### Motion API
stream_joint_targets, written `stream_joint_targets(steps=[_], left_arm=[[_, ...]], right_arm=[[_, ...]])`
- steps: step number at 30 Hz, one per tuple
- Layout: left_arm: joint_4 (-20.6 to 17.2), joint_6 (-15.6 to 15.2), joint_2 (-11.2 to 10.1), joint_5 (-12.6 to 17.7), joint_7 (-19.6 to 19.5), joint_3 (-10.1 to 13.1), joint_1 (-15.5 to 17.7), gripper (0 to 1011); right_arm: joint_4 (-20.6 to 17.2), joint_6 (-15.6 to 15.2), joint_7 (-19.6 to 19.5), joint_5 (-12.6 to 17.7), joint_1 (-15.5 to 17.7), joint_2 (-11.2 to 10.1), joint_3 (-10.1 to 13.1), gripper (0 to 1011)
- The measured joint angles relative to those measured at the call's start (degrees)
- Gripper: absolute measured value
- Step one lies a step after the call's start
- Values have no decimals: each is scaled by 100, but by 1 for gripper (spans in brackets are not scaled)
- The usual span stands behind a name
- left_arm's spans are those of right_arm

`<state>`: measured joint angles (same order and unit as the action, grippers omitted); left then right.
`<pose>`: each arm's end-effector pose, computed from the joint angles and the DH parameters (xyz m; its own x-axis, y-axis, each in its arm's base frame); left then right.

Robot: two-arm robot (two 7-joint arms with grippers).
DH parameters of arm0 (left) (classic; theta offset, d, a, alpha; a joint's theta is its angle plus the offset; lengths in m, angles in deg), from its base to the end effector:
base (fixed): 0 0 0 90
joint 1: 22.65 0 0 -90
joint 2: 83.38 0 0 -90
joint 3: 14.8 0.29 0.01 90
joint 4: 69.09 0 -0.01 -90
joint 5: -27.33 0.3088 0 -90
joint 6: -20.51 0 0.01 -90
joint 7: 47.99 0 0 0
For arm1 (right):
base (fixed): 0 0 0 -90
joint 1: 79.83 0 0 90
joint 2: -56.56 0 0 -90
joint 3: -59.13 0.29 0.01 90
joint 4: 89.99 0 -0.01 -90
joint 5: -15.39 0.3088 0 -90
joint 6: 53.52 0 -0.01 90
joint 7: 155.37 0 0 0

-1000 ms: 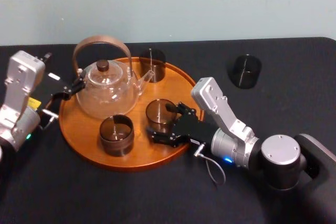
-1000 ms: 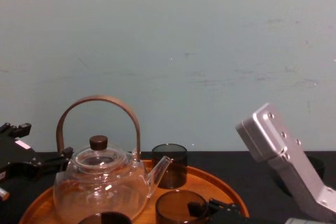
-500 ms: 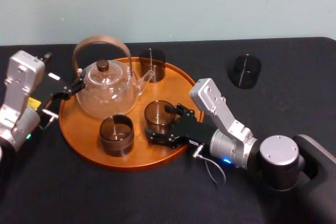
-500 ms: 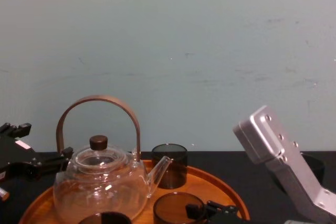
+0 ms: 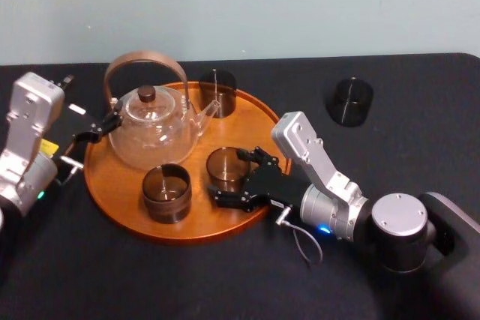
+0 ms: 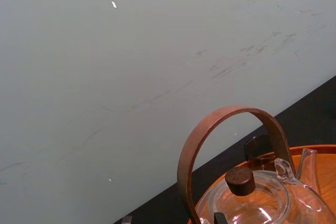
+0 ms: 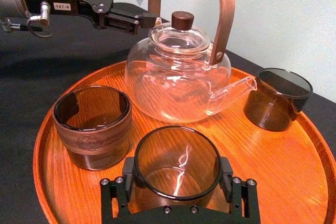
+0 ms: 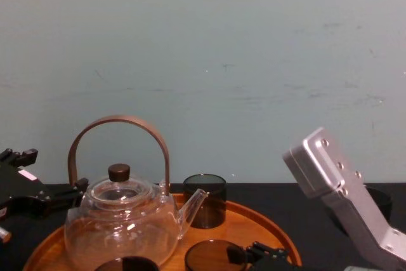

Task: Pick up the glass from the table and place it on the tray.

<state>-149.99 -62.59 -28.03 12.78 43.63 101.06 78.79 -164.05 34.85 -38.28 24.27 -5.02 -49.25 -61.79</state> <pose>0.3581 0.0827 -0.3022 0.2922 0.8803 0.3738 -0.9553 0.2872 0.0702 0.3689 0.0496 -0.3316 0.7922 -0.6018 0.1015 0.6040 0.7491 -0.2721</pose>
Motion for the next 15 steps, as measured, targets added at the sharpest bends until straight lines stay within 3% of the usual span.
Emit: stream_joint_targets(steps=[15], left_arm=[[0,0,0,0,0,0,0,1009]], right_arm=[[-68,-30,108,160,40,-79,46,1002]])
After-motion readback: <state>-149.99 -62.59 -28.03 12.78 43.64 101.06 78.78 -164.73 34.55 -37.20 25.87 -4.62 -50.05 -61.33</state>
